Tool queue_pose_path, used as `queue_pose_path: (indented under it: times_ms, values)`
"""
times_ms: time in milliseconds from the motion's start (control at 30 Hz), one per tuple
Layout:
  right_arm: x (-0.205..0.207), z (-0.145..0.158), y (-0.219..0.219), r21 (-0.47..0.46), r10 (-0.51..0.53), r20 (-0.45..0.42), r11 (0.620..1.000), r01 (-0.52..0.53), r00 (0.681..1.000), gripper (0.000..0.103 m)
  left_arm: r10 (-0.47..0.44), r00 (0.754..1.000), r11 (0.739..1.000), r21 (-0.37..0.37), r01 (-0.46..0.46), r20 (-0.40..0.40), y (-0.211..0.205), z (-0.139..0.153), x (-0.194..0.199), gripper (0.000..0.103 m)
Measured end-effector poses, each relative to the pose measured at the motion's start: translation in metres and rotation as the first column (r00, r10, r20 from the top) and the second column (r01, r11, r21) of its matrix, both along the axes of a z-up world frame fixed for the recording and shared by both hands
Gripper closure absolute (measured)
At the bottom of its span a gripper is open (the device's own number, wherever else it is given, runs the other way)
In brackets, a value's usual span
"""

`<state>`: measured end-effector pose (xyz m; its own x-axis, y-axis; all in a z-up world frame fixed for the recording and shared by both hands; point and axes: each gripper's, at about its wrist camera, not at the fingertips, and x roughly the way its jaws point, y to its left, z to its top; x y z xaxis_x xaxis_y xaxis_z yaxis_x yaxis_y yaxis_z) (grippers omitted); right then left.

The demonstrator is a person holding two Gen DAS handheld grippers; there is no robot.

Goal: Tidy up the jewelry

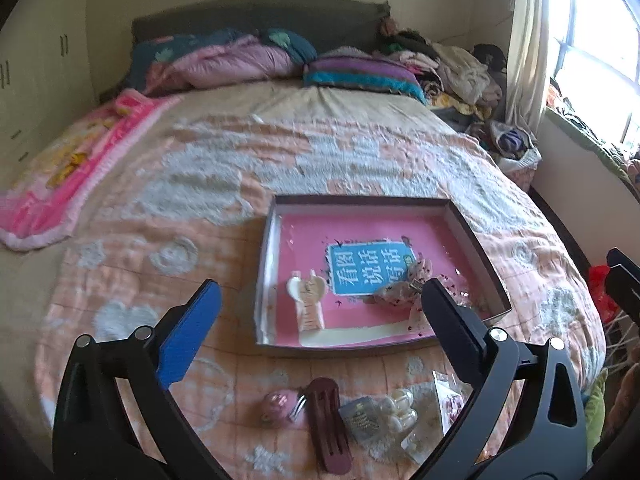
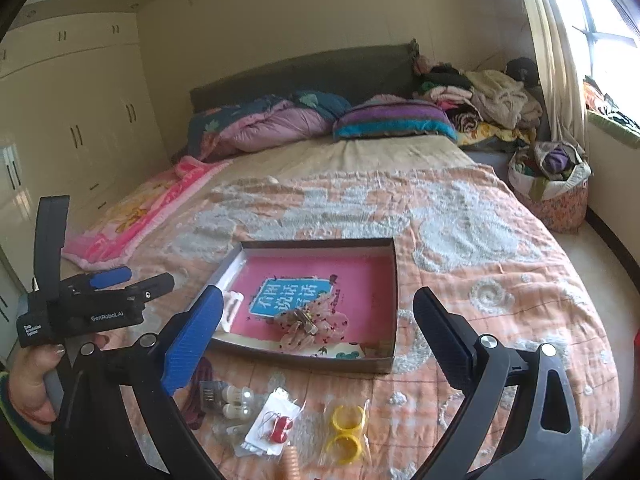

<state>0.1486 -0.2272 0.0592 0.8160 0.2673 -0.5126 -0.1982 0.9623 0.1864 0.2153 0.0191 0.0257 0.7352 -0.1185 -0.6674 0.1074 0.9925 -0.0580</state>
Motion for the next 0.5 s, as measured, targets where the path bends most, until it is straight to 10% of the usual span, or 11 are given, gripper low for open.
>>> queue_pose_path:
  times_ms: [500]
  values:
    - [-0.067, 0.040, -0.009, -0.010, 0.057, 0.088, 0.998, -0.056, 0.994, 0.008, -0.024, 0.997, 0.999, 0.035, 0.022, 0.067, -0.001, 0.028, -0.063, 0.009]
